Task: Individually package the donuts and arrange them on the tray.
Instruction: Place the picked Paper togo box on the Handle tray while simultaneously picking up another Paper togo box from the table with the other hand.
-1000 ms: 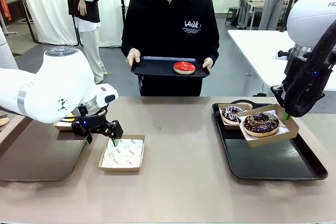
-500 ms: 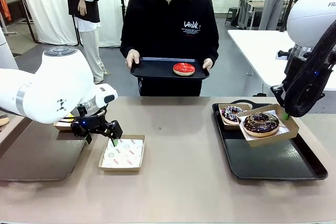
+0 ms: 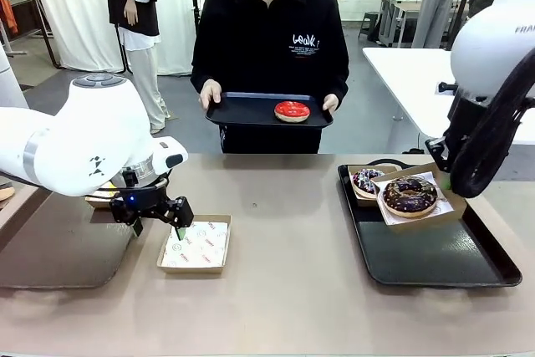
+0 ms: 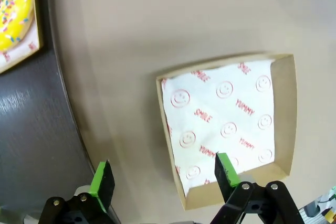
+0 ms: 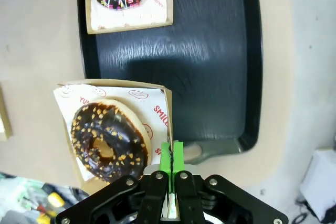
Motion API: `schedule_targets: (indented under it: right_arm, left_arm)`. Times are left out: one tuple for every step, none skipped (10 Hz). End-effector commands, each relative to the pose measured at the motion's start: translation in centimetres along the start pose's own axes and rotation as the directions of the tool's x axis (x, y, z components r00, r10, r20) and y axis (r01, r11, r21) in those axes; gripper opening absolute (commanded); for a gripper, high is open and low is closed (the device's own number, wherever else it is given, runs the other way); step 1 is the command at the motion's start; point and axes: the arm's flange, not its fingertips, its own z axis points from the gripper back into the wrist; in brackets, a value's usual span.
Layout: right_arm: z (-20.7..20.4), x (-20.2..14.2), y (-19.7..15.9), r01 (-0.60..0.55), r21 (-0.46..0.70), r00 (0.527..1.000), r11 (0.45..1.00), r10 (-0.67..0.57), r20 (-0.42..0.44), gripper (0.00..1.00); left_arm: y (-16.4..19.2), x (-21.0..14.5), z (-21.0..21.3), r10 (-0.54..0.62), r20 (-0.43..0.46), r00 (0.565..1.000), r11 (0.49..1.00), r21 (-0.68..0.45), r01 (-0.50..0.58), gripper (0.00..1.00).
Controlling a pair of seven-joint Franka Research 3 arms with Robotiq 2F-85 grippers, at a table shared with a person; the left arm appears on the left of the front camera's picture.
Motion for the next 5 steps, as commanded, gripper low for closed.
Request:
schedule_targets:
  right_arm:
    - [-3.1, -0.4, 0.2, 0.034, -0.003, 0.996, 0.999, -0.033, 0.083, 0.01]
    - [-4.4, -0.1, 0.3, 0.011, 0.000, 0.997, 1.000, -0.011, 0.071, 0.01]
    - [-5.6, 0.2, 0.3, -0.001, 0.018, 0.999, 1.000, 0.000, 0.055, 0.01]
    - [-6.8, 0.3, 0.4, -0.015, 0.033, 1.000, 0.999, 0.014, 0.027, 0.01]
    - [-8.0, 0.6, 0.5, -0.019, 0.041, 1.000, 0.999, 0.019, 0.000, 0.01]
  left_arm:
    - [-1.7, -1.6, 0.8, 0.041, -0.015, 0.999, 0.999, 0.023, -0.041, 1.00]
    - [-1.9, -1.6, 1.0, 0.060, -0.012, 0.998, 0.998, 0.021, -0.060, 1.00]
    - [-2.0, -1.7, 1.2, 0.071, -0.008, 0.997, 0.997, 0.019, -0.071, 1.00]
    - [-2.0, -1.8, 1.2, 0.081, -0.007, 0.997, 0.997, 0.018, -0.080, 1.00]
    - [-1.9, -1.7, 1.3, 0.098, 0.007, 0.995, 0.995, 0.031, -0.098, 1.00]
